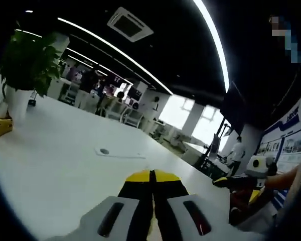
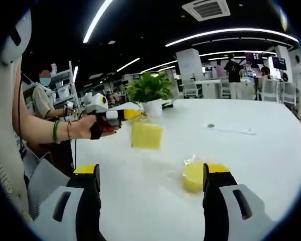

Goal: Compare the silicone blocks by pressing each to a similar depth, holding the contact briefly, and releasing to observe deformation and rebound differences across the visible hardness samples.

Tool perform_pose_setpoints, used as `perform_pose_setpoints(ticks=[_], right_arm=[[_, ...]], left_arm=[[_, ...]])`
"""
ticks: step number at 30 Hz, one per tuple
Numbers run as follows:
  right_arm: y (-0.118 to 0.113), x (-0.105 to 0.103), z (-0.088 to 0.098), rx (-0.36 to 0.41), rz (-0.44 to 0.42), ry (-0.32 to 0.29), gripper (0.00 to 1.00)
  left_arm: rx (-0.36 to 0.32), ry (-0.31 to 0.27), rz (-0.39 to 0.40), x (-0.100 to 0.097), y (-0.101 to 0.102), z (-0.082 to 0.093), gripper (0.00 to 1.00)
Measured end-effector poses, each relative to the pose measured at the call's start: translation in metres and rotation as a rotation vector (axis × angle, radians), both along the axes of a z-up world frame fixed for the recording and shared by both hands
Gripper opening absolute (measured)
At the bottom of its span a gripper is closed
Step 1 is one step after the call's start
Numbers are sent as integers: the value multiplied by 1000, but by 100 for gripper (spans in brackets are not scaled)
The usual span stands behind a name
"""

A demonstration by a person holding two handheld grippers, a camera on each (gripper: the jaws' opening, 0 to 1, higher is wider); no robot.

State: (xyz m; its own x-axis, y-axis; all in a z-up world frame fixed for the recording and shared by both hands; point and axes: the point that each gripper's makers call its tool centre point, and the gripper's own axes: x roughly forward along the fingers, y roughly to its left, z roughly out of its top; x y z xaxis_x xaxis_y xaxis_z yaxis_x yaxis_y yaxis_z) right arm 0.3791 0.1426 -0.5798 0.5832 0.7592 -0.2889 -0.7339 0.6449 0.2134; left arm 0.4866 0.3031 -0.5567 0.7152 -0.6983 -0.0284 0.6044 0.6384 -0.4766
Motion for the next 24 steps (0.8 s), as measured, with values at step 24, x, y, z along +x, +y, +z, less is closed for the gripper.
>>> perform_pose_setpoints(ticks=[24], right_arm=[[49, 36, 43, 129, 178, -42, 94]], left_arm=[[5, -157, -315, -72, -89, 109, 0]])
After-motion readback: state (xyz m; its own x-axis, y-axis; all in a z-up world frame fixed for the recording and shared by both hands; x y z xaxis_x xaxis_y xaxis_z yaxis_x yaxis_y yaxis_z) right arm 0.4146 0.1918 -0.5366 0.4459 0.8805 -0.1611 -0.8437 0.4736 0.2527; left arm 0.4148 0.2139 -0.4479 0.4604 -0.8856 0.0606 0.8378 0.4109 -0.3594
